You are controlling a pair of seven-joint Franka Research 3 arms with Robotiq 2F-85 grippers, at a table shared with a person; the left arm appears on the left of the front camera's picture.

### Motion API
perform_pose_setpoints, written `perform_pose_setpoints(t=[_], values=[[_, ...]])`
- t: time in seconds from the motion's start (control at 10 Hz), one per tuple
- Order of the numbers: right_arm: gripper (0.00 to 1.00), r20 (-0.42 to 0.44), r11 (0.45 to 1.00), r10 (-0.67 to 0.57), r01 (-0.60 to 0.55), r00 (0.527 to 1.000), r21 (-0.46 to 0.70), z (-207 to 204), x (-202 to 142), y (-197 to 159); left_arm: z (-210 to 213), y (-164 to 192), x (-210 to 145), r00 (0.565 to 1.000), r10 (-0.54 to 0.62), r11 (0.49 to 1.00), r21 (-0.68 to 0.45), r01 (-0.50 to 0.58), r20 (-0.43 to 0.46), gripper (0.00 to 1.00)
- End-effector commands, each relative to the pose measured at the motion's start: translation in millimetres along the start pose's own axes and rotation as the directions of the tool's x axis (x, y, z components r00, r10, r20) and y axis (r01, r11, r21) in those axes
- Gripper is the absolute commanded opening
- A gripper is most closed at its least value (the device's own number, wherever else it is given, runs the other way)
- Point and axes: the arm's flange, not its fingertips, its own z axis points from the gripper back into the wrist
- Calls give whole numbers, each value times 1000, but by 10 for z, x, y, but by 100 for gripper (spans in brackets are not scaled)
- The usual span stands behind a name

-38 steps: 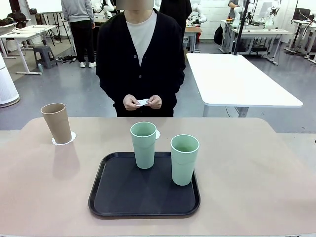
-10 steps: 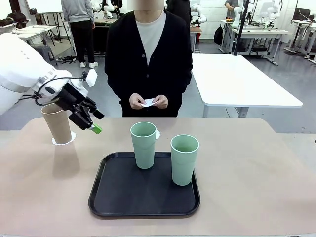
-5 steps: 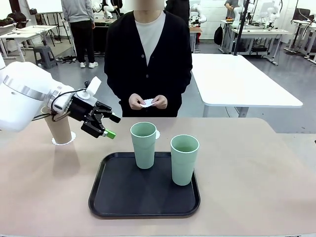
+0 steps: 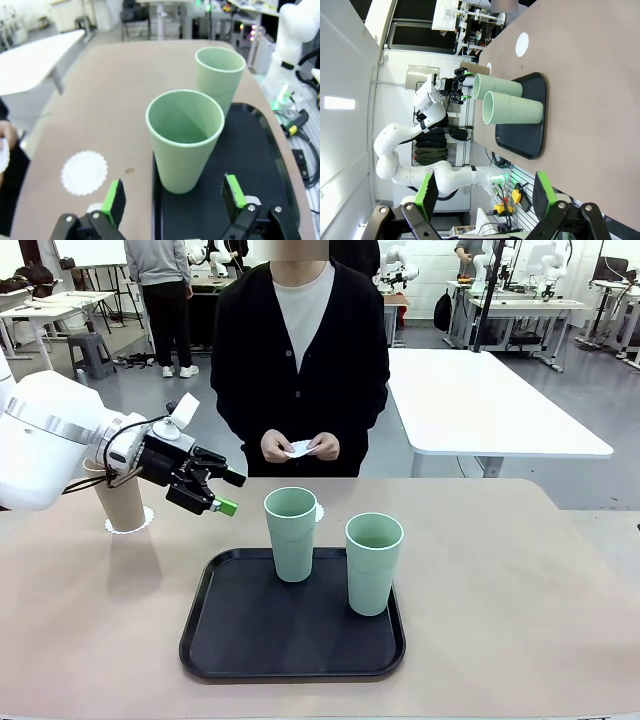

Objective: Place coasters on the table and set cups on them.
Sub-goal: Take one Reusable plastic cup from the Flat Tray and place it on a coaster set by the human.

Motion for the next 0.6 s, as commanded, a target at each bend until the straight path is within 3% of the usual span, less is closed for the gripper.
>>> perform_pose_setpoints(t=[0.0, 0.5], values=[[100, 12, 999, 17, -17, 1000, 29, 0, 25, 7, -48, -14, -12, 1000, -17, 1000, -17, 18, 5, 100], [100, 12, 999, 17, -17, 1000, 29, 0, 25, 7, -51, -18, 14, 1000, -3, 1000, -11, 3, -1, 100]])
